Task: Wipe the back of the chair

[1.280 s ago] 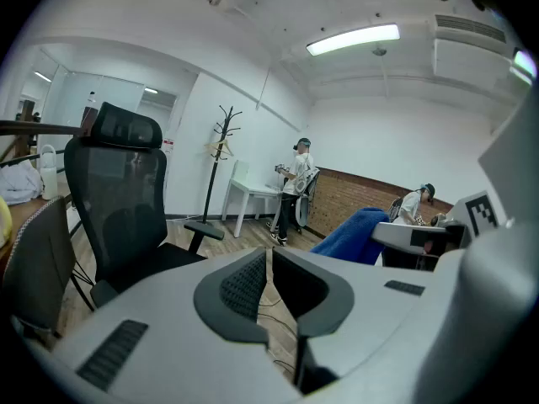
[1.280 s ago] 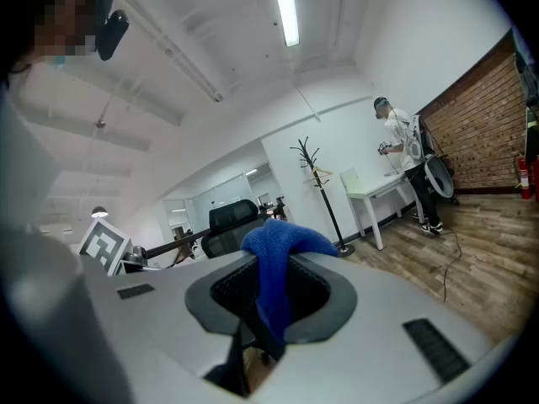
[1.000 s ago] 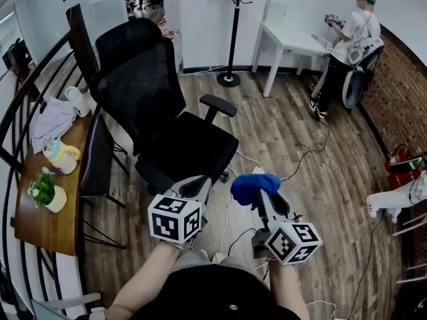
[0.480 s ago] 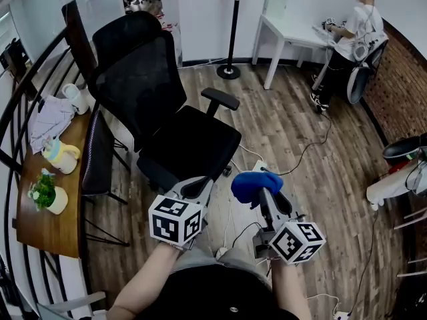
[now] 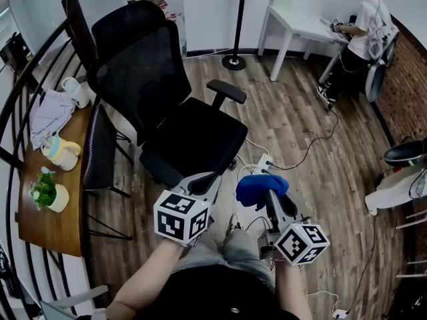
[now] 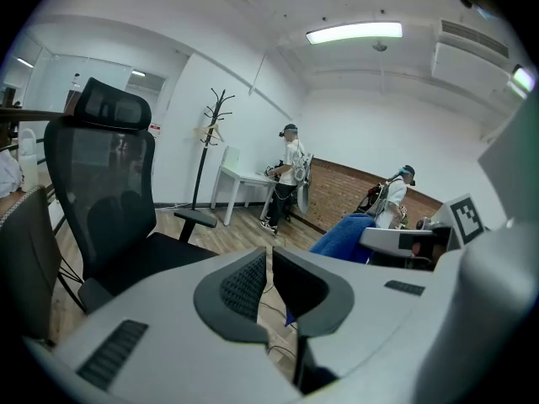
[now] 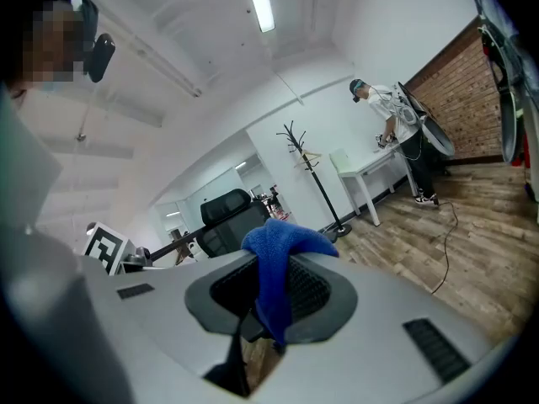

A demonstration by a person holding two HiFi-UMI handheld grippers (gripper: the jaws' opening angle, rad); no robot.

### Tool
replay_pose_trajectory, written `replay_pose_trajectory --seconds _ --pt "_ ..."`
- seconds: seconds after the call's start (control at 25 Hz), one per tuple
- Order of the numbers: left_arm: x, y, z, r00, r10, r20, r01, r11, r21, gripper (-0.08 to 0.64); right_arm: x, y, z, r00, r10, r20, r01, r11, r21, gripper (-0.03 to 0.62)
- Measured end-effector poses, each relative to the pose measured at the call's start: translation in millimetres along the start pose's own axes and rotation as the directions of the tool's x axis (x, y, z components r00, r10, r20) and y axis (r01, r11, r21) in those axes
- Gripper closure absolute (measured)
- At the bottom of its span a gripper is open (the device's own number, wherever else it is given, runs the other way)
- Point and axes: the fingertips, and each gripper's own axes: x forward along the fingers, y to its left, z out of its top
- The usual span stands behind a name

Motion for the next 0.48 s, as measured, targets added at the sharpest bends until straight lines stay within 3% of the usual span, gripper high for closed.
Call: replay_pose_trajectory --seconds 0.48 --pt "98 47 52 0.993 0.117 0.028 -0.115 0.991 -0.062 0.525 116 -58 64 0.989 0.133 -0.063 -0.137 0.988 -0.065 0.509"
